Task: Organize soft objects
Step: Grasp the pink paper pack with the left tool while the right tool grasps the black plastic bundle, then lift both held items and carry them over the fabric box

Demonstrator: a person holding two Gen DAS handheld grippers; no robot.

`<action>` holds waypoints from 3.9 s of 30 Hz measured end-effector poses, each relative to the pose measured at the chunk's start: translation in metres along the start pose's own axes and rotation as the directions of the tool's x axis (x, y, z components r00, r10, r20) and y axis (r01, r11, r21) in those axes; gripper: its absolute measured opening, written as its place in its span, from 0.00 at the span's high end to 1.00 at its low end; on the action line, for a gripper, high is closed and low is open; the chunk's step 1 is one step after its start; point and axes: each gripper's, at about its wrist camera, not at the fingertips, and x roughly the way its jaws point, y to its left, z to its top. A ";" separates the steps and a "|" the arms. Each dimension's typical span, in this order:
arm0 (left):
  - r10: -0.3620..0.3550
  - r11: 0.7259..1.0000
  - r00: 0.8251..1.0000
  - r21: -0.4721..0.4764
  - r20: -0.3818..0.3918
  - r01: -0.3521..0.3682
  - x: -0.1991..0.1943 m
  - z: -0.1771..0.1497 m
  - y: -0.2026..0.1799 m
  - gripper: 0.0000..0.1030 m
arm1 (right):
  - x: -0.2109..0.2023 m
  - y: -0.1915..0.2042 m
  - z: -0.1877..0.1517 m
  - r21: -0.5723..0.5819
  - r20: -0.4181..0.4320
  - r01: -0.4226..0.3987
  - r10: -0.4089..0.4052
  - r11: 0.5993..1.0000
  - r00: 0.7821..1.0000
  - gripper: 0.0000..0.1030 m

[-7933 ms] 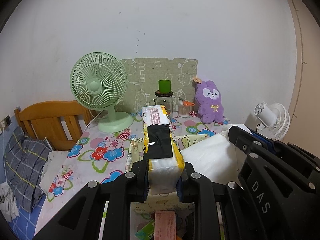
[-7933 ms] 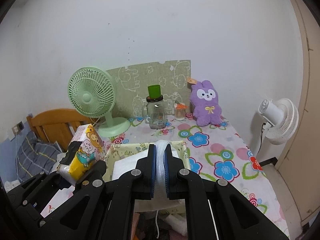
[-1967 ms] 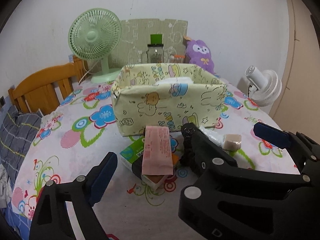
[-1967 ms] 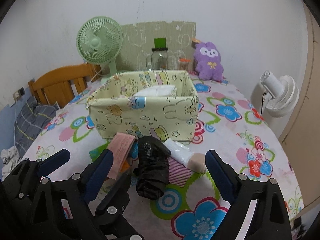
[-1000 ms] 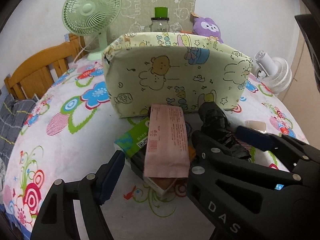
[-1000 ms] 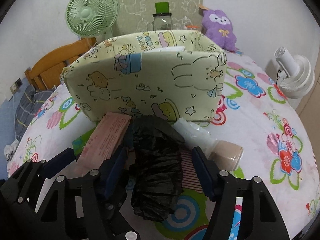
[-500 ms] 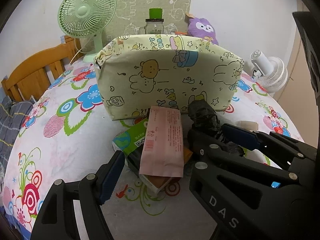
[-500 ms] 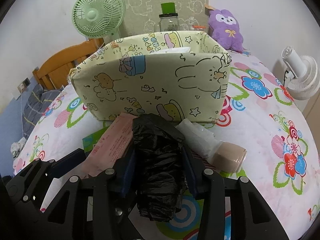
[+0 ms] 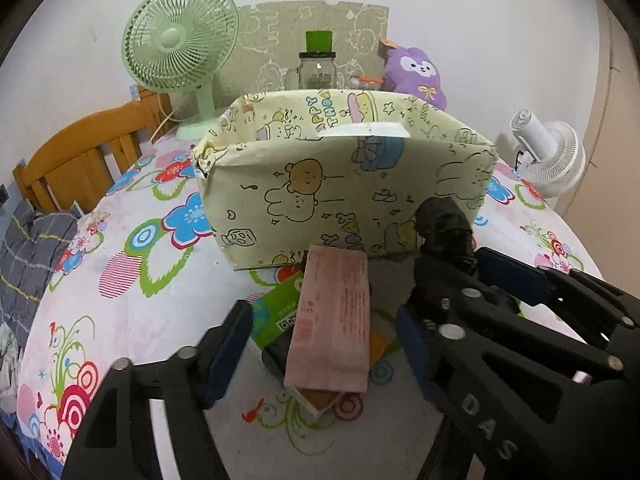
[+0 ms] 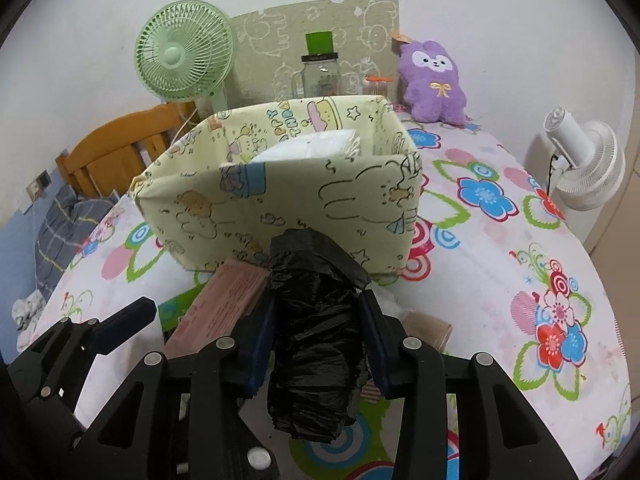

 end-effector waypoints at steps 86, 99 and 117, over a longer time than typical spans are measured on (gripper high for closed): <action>-0.011 1.000 0.959 -0.007 0.283 0.013 -0.125 0.066 0.000 0.61 | -0.132 0.019 0.067 -0.009 0.252 0.025 -0.022 1.000 0.967 0.58; -0.003 1.000 0.961 -0.016 0.278 0.007 -0.102 0.092 0.005 0.61 | -0.108 0.017 0.092 -0.006 0.248 0.023 -0.021 1.000 0.968 0.58; 0.012 1.000 0.969 -0.027 0.246 -0.005 -0.054 0.122 0.012 0.61 | -0.053 0.012 0.128 -0.005 0.218 0.021 -0.019 1.000 0.976 0.58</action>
